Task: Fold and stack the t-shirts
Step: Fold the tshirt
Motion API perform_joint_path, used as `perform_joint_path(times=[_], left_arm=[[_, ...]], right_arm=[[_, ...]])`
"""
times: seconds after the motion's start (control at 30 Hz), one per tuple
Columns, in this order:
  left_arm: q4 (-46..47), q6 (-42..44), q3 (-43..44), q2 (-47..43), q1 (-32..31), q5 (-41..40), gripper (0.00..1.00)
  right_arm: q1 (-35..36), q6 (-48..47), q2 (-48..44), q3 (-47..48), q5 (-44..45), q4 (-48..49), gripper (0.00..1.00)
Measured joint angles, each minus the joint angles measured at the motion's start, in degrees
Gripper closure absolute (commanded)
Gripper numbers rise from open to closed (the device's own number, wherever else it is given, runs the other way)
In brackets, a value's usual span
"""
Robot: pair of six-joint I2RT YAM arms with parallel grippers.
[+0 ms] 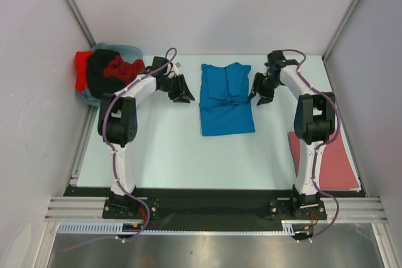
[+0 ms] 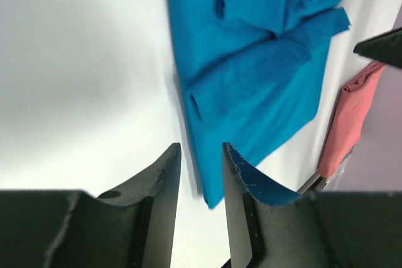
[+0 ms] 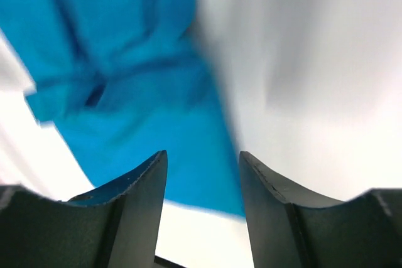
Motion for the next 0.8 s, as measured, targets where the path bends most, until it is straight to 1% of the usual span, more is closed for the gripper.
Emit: perform_joint_path(times=[0.03, 0.07, 0.1, 0.2, 0.27, 0.33, 0.6, 0.73, 0.8], left_arm=[[-0.2, 0.6, -1.5, -1.9, 0.1, -0.3, 0.64], [-0.3, 1.2, -3.3, -4.1, 0.1, -0.5, 0.64], [-0.3, 1.6, -5.2, -6.1, 0.1, -0.5, 0.64], [-0.4, 2.6, -10.6, -10.9, 0.0, -0.5, 0.65], [-0.6, 3.1, -13.6, -12.6, 0.0, -0.5, 0.65], [-0.8, 3.5, -15.9, -13.3, 0.0, -0.4, 0.65], [-1.7, 4.6, -22.1, -16.5, 0.0, -0.3, 0.66], [-1.6, 5.0, -23.5, -19.1, 0.0, 0.0, 0.66], [-1.7, 5.1, -24.0, -20.1, 0.0, 0.2, 0.64]], right_arm=[[1.6, -0.3, -2.0, -1.4, 1.8, 0.2, 0.49], [3.8, -0.6, -4.7, -3.3, 4.0, 0.6, 0.55], [6.6, -0.9, -7.1, -4.8, 6.1, 0.9, 0.64], [14.4, -0.8, -11.0, -7.5, 10.0, 3.9, 0.73], [18.6, -0.8, -11.0, -8.0, 11.2, 6.0, 0.73], [20.3, -0.7, -9.9, -8.2, 12.3, 7.4, 0.73], [19.3, -0.1, 0.0, -4.4, 15.0, 10.1, 0.69], [18.6, 0.6, 5.3, 3.2, 15.3, 8.1, 0.68], [18.2, 0.8, 8.0, 8.9, 15.7, 8.2, 0.62]])
